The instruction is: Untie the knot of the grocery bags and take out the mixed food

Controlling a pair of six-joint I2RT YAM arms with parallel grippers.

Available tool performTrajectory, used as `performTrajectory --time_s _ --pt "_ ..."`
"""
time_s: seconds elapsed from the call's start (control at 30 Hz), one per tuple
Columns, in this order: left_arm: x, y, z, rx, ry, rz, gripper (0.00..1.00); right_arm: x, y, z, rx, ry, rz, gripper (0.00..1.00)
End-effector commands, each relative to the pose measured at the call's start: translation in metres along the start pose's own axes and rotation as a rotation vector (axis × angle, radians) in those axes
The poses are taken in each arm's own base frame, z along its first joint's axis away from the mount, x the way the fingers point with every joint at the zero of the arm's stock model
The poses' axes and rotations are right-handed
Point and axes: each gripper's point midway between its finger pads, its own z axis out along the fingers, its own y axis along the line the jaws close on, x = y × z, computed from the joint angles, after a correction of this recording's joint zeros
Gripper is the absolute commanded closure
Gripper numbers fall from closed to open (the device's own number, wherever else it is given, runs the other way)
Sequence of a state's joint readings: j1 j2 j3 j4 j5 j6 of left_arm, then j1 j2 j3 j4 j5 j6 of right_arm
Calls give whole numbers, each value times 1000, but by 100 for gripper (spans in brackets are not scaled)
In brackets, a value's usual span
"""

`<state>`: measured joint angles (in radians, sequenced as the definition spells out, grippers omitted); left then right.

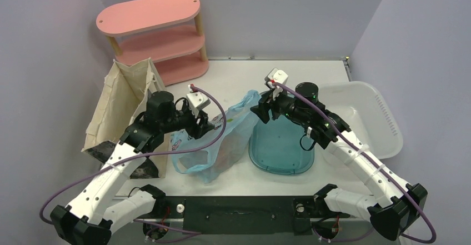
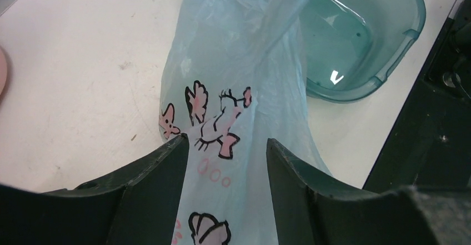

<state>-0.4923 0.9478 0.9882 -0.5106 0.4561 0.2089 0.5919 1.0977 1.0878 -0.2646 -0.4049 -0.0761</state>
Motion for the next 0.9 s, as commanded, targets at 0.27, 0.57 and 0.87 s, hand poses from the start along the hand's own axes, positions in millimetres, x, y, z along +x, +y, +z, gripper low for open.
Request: performTrajectory --time_s 0.27,0.57,0.87 --pt "-25 3 44 65 -104 -54 47 35 2 -2 65 55 269 34" --pt "-30 -1 62 107 -136 -116 47 47 11 24 44 73 694 29" --pt "-51 -8 71 161 -196 -264 52 48 10 47 17 35 782 50"
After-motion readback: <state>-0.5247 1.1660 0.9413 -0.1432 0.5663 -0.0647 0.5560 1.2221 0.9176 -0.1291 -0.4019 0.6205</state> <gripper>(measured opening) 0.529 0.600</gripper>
